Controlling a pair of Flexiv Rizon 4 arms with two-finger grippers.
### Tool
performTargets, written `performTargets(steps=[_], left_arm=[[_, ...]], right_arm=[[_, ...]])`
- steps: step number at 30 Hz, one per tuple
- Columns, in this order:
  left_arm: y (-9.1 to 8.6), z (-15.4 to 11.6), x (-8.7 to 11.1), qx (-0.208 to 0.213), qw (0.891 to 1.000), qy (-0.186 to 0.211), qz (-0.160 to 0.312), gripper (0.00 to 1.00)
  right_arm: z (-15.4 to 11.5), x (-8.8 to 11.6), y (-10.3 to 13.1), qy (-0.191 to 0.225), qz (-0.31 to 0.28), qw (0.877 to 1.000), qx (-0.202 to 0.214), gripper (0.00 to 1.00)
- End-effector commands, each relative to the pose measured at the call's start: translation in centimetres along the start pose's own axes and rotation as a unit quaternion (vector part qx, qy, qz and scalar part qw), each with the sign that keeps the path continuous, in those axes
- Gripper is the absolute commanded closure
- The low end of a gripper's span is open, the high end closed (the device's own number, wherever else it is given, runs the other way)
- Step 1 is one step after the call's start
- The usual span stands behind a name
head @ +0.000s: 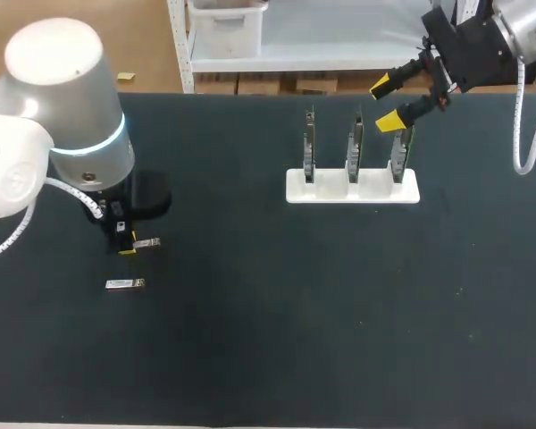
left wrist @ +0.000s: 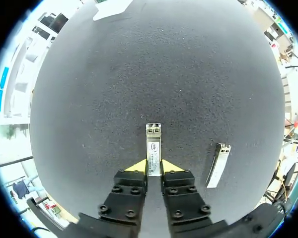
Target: Pick up the optical module with the left hand, and insert it into the network port with the right hand.
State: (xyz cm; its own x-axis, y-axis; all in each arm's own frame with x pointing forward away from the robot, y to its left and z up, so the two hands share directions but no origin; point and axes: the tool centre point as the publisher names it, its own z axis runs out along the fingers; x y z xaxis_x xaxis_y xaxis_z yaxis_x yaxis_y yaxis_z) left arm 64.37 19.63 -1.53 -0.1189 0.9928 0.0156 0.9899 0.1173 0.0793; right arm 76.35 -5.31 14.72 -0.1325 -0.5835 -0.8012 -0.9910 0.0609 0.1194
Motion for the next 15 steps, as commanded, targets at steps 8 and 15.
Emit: performTargets(steps=[8,15], left_arm=[[0.9,-1.7,-1.2,-0.016,0.999,-0.028,-0.036,1.0],[3.9,-5.0,-3.7,-0.051,0.992,-0.088,-0.072,1.0]], right_arm=[[0.0,0.0,0.1,0.0,0.0,1.0,0.002,0.0],[0.0,0.0,0.1,0.0,0.0,1.0,0.002,0.0]])
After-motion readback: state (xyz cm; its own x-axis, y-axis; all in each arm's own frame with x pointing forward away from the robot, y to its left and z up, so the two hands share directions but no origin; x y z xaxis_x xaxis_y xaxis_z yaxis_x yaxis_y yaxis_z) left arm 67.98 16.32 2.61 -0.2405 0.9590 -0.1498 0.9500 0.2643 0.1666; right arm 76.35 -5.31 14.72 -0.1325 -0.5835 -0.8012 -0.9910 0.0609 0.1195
